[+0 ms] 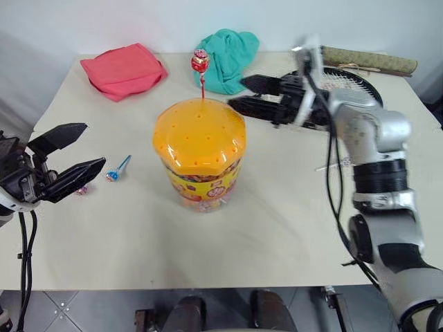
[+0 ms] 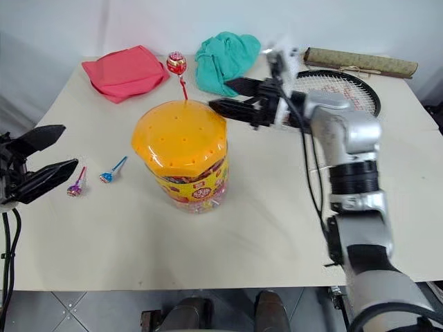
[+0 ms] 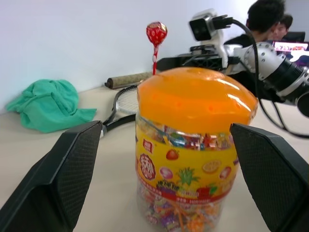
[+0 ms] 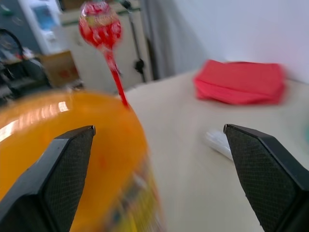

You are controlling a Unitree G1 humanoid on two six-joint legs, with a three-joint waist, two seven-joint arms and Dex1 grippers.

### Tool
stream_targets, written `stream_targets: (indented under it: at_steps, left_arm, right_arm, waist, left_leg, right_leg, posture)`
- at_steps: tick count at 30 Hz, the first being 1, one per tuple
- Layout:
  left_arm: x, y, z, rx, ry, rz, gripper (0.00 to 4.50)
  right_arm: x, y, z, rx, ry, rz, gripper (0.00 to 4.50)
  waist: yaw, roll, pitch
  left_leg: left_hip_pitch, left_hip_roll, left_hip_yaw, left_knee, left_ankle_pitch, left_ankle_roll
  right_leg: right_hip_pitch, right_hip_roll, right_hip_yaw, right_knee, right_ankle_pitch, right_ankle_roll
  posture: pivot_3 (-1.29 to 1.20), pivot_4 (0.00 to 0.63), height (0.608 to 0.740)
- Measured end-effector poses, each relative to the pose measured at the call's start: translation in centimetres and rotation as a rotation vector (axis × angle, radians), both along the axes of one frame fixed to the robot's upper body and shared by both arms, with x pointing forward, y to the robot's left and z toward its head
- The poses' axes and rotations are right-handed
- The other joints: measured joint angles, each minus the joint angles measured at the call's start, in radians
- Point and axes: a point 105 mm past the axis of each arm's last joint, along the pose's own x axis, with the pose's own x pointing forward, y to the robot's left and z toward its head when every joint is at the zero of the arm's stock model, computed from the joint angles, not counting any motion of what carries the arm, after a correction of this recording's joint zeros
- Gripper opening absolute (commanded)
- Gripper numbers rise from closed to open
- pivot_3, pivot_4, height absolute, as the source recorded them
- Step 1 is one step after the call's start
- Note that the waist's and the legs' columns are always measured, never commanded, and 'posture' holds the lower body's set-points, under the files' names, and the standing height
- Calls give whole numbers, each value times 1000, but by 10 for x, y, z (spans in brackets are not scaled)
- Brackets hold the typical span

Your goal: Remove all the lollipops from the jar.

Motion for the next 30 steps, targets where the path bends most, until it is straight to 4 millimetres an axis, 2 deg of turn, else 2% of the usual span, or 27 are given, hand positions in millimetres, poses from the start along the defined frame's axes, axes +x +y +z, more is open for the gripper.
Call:
stream_targets:
  at_steps: [4,9,22,27,30]
  left_arm:
    - [-2,-3,0,1,-2,-3,4500]
    - [-4,-2,-2,-2,6,12,4500]
    - [-6,-4,-3,-9,-4,27,4500]
    - [-6,-5,-3,-9,-7,27,4500]
    - [-6,-6,-2,-8,-10,21,4500]
  right_arm:
    - [-3,28,3,-9,14,48,4464]
    - [-2,42,6,-21,5,61,4464]
    - [-4,53,7,-40,-6,93,114]
    - [-6,55,8,-28,8,106,53]
    - [-8,50,18,38,-5,132,53]
  waist:
    - [-9,-1,0]
    - [-21,0,0]
    - [-38,-1,0]
    - [-38,-1,0]
    - [-37,-1,0]
  left_leg:
    - [0,0,-3,-2,0,0]
    - [0,0,-3,-1,0,0]
    - [0,0,-2,-5,0,-1]
    - [0,0,-3,-6,0,-1]
    - [0,-1,-3,-6,0,-1]
  right_leg:
    - [0,0,-1,2,1,-2]
    - [0,1,-1,2,1,-2]
    - [-8,1,1,11,1,-2]
    - [-8,1,1,12,1,-2]
    - [-8,1,1,11,1,-2]
  posture:
    - [0,150,740]
    - [0,150,740]
    - [0,150,740]
    - [0,150,740]
    - [0,150,740]
